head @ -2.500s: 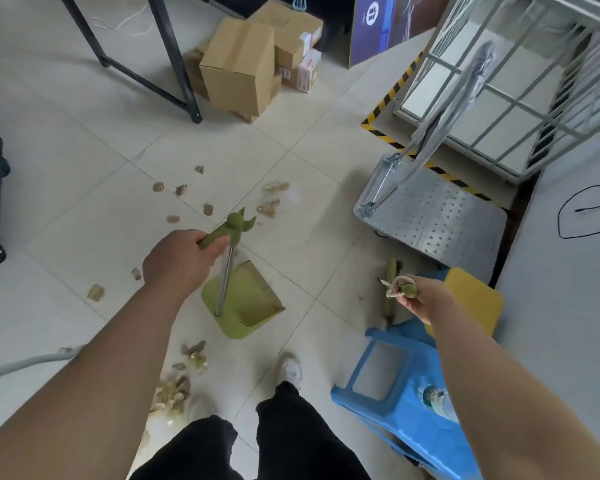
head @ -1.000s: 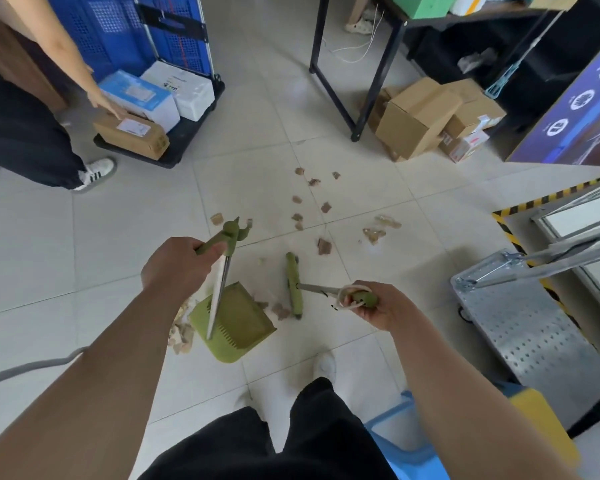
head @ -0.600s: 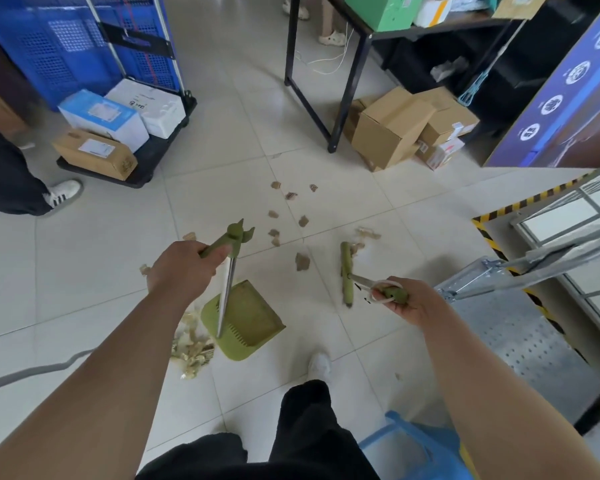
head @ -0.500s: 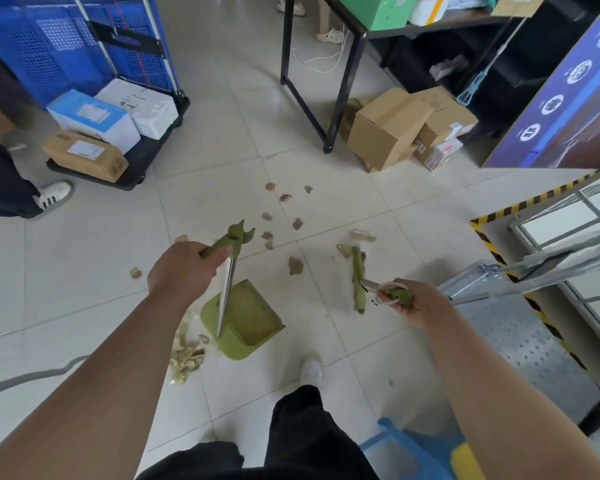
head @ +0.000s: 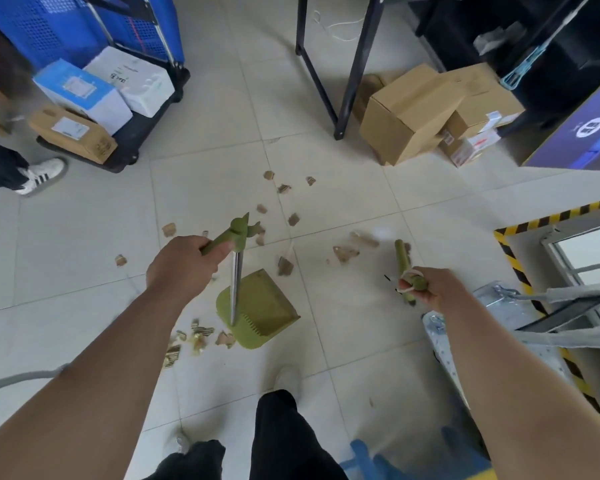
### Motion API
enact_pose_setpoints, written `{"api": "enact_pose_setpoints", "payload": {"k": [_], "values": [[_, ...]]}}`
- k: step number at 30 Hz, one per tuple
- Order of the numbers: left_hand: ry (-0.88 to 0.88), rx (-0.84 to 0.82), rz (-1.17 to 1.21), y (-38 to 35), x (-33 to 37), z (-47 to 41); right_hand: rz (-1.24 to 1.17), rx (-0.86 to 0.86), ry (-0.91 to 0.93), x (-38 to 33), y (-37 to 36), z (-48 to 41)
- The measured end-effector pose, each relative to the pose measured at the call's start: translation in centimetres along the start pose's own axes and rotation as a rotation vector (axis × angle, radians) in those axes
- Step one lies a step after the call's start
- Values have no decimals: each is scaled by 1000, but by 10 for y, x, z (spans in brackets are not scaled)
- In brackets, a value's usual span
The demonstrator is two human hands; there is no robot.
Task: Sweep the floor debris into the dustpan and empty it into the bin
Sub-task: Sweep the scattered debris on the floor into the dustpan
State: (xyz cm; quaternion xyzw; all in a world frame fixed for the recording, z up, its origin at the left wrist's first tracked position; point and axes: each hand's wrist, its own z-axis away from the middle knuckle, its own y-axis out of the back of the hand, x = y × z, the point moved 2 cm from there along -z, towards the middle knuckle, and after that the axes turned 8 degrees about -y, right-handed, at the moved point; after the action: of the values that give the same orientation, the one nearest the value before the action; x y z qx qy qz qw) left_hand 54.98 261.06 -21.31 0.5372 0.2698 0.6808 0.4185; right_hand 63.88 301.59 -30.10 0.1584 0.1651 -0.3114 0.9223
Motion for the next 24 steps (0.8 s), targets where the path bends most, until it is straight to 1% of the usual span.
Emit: {"api": "enact_pose_setpoints", "payload": {"k": [2, 5, 8, 10, 19, 24], "values": [[14, -1, 11, -2, 5, -6, 25, -5, 25, -15, -2, -5], [37, -2, 9, -3, 10, -11, 9, -79, 40, -29, -12, -10], [56, 3, -8, -1, 8, -13, 217, -105, 61, -32, -32, -6], [69, 10, 0, 1, 5, -12, 266, -137, 57, -31, -47, 0], [116, 49, 43, 28, -27, 3, 397, -202, 25, 1, -97, 36], [170, 88, 61, 52, -62, 24, 383, -259, 10, 26, -127, 66]]}}
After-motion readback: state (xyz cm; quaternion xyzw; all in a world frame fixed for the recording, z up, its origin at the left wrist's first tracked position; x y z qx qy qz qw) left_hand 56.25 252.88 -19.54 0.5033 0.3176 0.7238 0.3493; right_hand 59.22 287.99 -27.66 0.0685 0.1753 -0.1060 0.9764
